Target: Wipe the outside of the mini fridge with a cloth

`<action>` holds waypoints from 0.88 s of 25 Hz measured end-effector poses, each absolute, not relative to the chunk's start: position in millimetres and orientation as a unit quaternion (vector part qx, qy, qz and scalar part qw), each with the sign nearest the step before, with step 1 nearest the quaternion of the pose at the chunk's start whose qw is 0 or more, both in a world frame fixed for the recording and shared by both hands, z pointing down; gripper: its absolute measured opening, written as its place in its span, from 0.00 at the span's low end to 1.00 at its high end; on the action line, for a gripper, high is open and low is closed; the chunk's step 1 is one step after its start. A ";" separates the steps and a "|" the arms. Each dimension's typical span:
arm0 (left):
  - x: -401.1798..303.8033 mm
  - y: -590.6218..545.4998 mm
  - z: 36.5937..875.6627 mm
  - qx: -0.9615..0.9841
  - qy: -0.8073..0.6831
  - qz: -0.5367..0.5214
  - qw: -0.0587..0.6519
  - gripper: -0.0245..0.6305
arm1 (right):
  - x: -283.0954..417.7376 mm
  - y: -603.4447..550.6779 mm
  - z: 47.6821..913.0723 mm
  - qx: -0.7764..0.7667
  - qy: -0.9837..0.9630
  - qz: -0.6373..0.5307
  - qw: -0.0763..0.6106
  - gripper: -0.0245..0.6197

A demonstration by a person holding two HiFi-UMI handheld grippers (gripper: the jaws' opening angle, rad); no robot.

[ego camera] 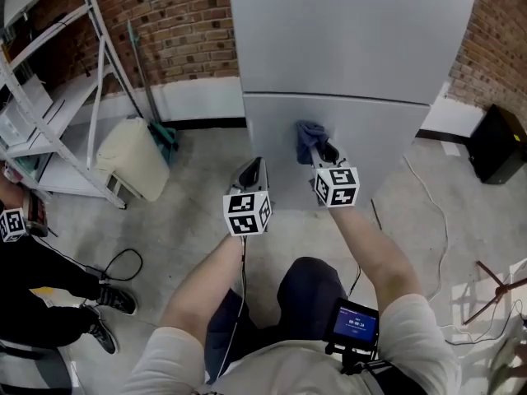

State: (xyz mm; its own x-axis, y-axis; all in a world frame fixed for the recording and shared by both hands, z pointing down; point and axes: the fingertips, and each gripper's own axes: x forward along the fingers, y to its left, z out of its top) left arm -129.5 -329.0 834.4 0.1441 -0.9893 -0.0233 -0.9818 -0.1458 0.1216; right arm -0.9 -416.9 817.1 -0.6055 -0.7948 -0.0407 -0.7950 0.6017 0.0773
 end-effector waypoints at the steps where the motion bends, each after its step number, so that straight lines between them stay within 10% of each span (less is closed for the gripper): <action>1: -120.1 -332.3 835.3 0.760 -0.647 -0.048 0.040 0.04 | 12.7 -419.4 817.9 -0.451 0.891 0.045 0.000 0.13; 22: -8.5 -375.0 841.4 0.801 -0.596 -0.027 0.042 0.04 | 251.9 -471.6 826.3 -0.584 0.811 0.025 0.011 0.13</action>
State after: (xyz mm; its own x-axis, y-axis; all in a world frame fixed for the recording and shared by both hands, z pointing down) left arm -8.5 -375.0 841.4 0.2881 -0.9576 0.0068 -0.9530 -0.2860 0.0997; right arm 251.9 -471.6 826.3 -0.3176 -0.9471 -0.0470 -0.9482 0.3166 0.0266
